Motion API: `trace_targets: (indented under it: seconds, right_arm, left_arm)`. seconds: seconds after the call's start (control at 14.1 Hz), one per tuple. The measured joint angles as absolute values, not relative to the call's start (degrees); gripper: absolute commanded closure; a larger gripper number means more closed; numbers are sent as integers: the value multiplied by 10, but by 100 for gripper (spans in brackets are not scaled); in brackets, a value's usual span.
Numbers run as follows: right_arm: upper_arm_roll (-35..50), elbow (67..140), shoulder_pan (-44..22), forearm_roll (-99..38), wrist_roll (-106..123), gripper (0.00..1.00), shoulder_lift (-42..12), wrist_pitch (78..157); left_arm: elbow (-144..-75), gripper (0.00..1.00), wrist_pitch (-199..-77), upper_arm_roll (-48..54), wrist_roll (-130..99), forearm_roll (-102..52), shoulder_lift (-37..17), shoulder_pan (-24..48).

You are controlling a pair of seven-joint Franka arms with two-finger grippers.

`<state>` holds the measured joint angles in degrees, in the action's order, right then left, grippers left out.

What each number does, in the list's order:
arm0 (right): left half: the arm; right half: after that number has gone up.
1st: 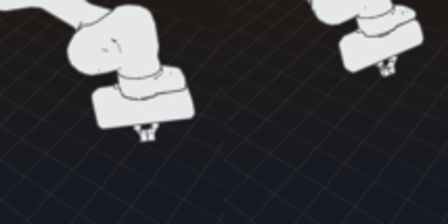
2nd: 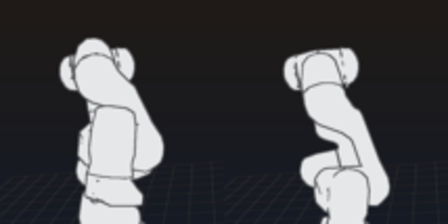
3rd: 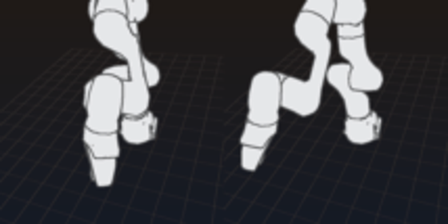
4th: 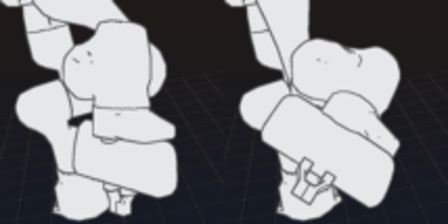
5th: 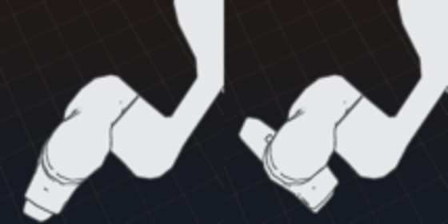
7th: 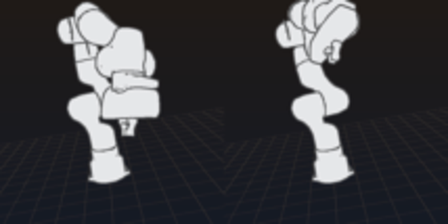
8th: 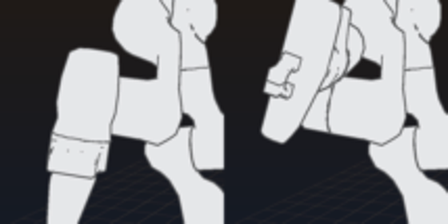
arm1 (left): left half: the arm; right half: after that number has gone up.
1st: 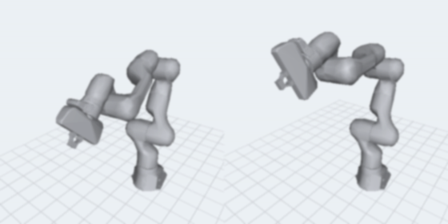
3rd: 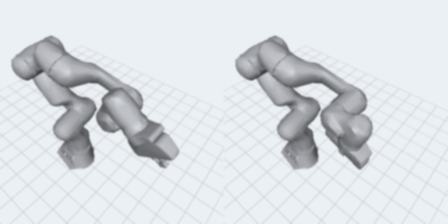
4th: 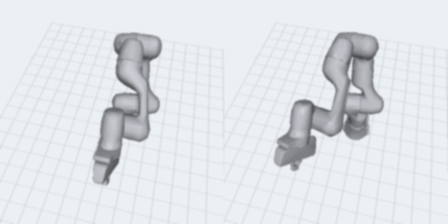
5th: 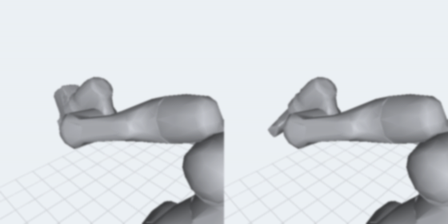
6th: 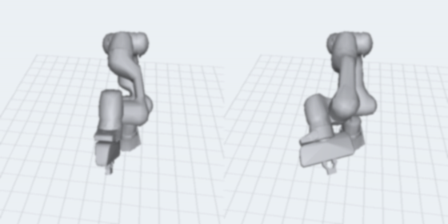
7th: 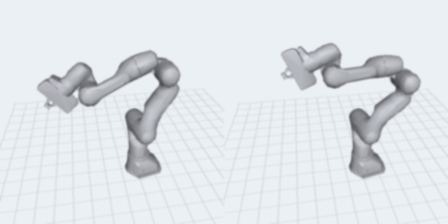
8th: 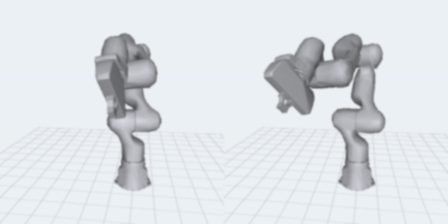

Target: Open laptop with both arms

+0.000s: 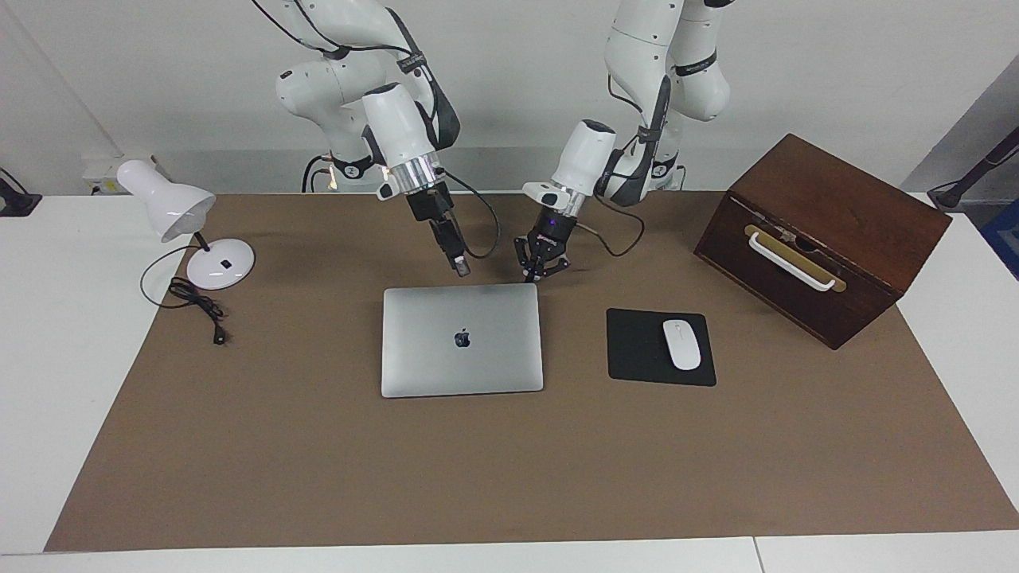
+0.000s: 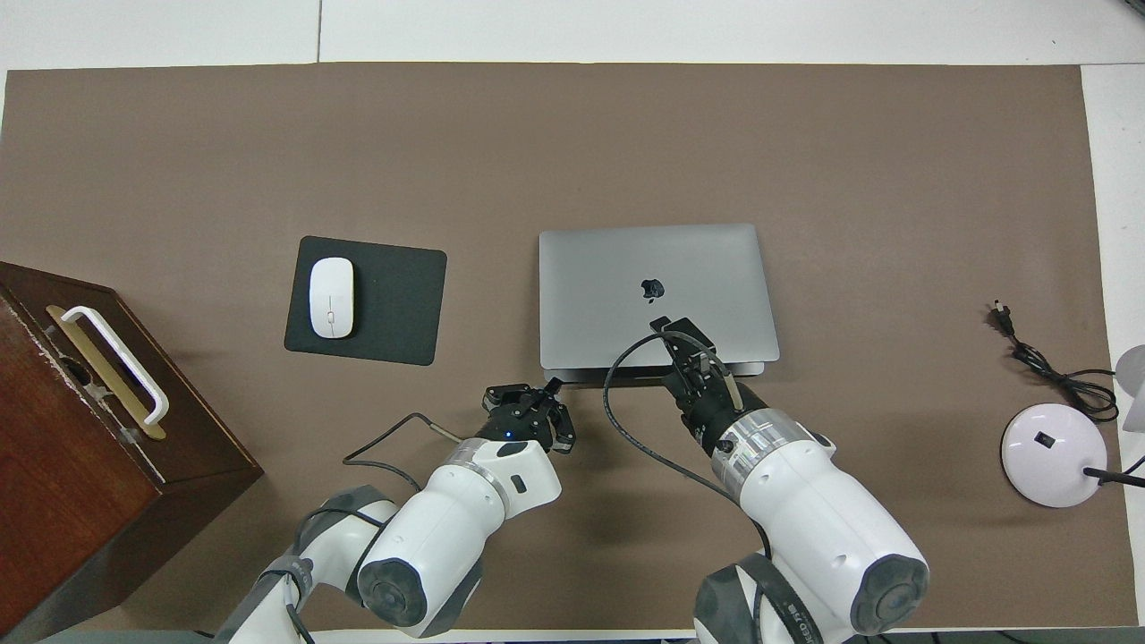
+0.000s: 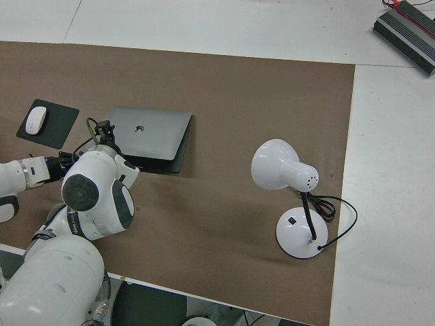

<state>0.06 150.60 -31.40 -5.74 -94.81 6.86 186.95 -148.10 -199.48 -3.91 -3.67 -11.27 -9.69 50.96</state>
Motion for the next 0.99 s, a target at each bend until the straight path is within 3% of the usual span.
trace_targets:
  seconds: [0.28, 0.99]
  right_arm:
    - [1, 1509, -314, -57, -949, 1, 57, 1869]
    - [1, 1508, -314, -57, -949, 0, 45, 1870]
  left_arm:
    - [-1469, 100, -1996, -39, -38, -113, -110, 507]
    - [-1449, 100, -1996, -40, -39, -113, -138, 496]
